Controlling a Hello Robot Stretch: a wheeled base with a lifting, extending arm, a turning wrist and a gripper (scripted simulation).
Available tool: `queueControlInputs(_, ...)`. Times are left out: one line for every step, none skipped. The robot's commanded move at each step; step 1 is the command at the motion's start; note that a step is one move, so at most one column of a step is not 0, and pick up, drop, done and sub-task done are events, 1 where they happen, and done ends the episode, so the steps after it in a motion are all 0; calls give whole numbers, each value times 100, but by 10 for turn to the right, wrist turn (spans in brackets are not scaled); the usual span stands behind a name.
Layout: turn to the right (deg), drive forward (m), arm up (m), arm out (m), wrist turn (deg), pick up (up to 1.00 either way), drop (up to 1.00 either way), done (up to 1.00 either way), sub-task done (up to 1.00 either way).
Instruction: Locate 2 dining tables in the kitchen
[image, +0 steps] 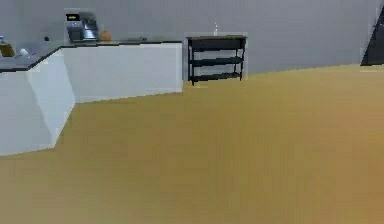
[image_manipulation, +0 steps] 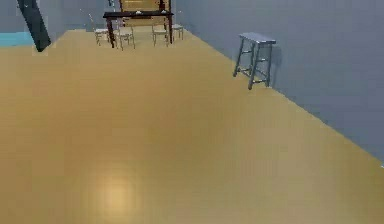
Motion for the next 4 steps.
queueControlInputs(-450, 0, 0, 0, 0, 0, 0, 0, 0)
queueControlInputs(-330, 0, 0, 0, 0, 0, 0, 0, 0)
queueControlInputs(0, 0, 0, 0, 0, 0, 0, 0, 100)
queueControlInputs(450, 0, 0, 0, 0, 0, 0, 0, 0)
